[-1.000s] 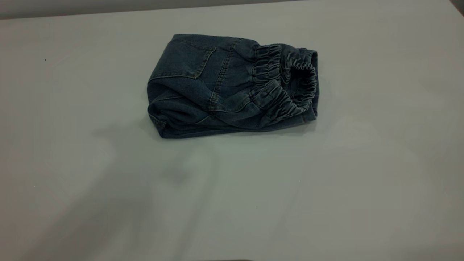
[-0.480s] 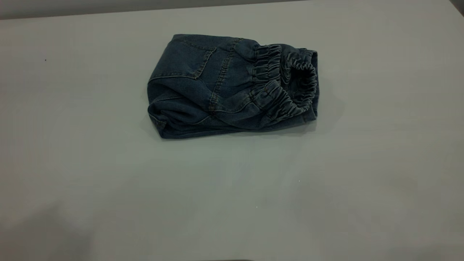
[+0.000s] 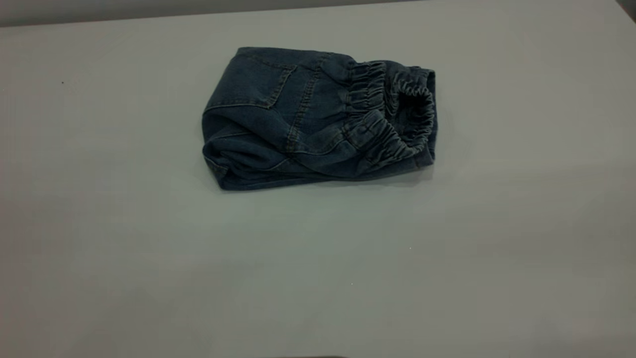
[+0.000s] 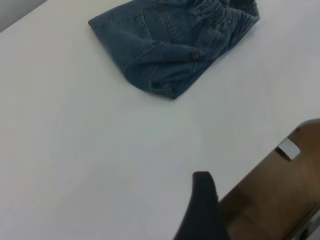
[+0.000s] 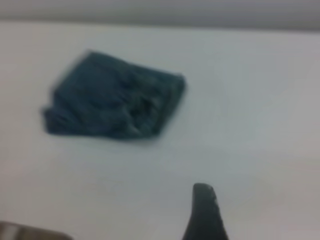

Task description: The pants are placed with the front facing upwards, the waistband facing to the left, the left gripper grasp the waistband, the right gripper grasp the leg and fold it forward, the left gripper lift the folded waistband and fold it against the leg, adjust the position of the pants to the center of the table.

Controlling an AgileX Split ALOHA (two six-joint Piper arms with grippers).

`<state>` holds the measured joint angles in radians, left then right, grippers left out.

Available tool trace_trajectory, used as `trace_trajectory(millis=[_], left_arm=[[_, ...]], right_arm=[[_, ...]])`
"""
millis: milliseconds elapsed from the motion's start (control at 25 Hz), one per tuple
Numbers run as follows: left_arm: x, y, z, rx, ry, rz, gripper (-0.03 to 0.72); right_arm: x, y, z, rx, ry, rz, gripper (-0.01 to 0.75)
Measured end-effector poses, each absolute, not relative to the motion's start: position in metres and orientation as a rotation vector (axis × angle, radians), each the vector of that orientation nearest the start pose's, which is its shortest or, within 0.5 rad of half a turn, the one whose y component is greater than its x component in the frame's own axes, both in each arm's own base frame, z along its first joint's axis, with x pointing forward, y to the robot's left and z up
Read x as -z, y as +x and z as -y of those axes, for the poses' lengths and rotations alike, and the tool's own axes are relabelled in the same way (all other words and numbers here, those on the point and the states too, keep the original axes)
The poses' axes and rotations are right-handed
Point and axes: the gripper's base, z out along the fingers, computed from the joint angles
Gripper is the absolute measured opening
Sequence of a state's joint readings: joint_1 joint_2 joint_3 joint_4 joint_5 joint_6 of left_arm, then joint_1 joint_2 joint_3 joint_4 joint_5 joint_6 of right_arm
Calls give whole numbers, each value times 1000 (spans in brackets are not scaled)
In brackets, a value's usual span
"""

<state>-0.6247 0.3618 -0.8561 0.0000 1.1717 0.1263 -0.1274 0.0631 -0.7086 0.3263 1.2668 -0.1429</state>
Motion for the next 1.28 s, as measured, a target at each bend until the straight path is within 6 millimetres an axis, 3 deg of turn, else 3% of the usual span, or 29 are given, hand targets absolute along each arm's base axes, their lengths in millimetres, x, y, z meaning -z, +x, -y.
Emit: trace_trajectory(millis=[400,680,1280], left_arm=[[-314,9,7,283,815,-2072,519],[-278,13,16,335,860,-2194,519],[-269,17,19,339,857,-2196,519]], right_arm=[[-265,-7,-21,-127,-40,-2134,438],[-265,-6,-20,-121,-37,-2125,438],[-266,-6,-22,-146,-38,-2121,438]])
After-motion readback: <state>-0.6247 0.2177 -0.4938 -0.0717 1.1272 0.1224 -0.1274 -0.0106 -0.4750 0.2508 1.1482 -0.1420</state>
